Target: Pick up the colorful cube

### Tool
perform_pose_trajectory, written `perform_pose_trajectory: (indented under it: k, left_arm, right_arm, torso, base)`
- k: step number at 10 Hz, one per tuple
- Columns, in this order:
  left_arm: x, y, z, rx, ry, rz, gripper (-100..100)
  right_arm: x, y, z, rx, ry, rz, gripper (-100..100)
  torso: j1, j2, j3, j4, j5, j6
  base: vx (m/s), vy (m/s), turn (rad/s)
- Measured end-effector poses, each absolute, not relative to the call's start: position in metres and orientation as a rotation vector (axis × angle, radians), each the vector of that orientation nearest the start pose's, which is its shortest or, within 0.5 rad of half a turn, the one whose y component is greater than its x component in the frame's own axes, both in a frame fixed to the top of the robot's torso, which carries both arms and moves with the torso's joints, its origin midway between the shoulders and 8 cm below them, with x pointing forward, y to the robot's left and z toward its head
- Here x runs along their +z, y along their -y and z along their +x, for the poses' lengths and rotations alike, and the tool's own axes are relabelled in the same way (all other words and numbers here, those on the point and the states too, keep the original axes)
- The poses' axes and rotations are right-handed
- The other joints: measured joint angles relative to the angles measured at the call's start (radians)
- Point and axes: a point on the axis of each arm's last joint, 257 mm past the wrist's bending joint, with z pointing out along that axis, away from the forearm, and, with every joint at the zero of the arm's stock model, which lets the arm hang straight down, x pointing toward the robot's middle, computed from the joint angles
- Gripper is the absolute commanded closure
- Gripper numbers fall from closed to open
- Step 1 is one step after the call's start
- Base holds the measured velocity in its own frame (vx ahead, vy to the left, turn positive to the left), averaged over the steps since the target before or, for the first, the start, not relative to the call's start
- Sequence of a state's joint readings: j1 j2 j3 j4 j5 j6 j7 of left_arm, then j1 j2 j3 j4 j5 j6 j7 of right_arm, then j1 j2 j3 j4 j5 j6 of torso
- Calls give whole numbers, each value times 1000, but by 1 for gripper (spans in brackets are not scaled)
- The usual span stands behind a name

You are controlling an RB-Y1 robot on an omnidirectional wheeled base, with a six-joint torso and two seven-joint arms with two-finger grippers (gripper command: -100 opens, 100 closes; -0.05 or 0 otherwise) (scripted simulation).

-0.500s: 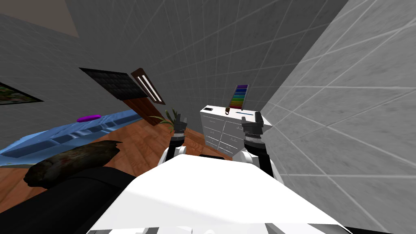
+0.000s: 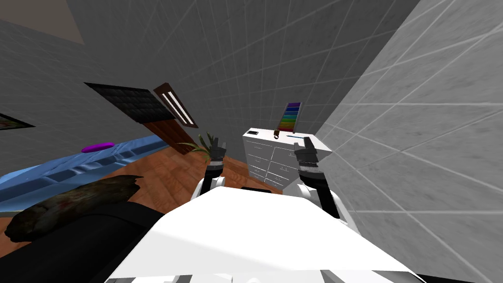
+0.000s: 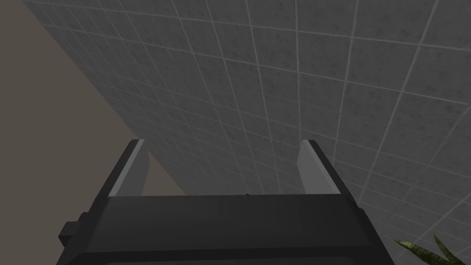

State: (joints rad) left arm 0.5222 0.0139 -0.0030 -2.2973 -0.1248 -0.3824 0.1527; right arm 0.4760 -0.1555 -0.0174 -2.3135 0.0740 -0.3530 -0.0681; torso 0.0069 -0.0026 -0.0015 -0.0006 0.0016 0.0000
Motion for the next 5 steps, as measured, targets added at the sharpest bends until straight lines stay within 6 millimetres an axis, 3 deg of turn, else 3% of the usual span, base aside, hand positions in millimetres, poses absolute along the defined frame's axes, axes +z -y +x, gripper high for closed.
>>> perform_pose_trajectory:
  k: [5]
  left_arm:
    - [0, -271, 360, -1322, -733, -738, 0]
  right_arm:
    - [4, 294, 377, 1035, -984, 509, -100]
  torso:
    - [2, -2, -1, 0, 1, 0]
  base:
    - [53, 146, -97]
